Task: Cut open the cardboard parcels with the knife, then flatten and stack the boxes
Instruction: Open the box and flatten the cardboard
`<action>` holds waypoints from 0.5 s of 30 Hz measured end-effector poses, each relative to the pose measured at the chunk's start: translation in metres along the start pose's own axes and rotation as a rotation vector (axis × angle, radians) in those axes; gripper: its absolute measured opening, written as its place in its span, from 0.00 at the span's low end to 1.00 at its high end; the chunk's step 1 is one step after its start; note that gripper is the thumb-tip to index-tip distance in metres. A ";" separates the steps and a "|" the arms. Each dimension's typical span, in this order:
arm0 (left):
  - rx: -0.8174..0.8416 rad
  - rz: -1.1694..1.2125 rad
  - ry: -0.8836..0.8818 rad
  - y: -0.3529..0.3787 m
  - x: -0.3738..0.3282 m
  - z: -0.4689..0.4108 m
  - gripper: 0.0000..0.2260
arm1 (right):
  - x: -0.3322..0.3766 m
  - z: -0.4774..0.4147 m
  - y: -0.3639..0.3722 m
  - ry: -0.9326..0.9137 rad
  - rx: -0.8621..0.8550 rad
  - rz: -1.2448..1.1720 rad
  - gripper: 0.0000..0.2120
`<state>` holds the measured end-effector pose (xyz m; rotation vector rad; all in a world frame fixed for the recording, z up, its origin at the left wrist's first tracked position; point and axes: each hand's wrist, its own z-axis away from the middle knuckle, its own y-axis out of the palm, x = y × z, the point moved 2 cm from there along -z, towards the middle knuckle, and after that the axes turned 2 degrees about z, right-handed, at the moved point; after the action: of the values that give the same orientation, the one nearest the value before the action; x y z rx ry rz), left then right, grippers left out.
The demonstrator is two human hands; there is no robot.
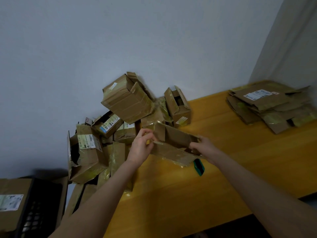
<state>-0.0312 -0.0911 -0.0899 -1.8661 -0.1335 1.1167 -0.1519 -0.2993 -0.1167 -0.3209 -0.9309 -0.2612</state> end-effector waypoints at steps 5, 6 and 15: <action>0.039 0.574 -0.472 -0.007 0.017 -0.006 0.09 | 0.002 0.000 0.004 0.080 -0.014 -0.190 0.17; 0.036 0.712 -0.578 -0.009 0.019 -0.006 0.11 | 0.002 -0.002 0.004 0.085 -0.023 -0.235 0.15; 0.197 0.653 -0.961 -0.015 0.017 -0.022 0.24 | 0.004 -0.002 0.009 -0.006 -0.084 -0.343 0.11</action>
<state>-0.0002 -0.0883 -0.0861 -1.0637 0.0557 2.3182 -0.1445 -0.2920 -0.1161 -0.2371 -0.9809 -0.6159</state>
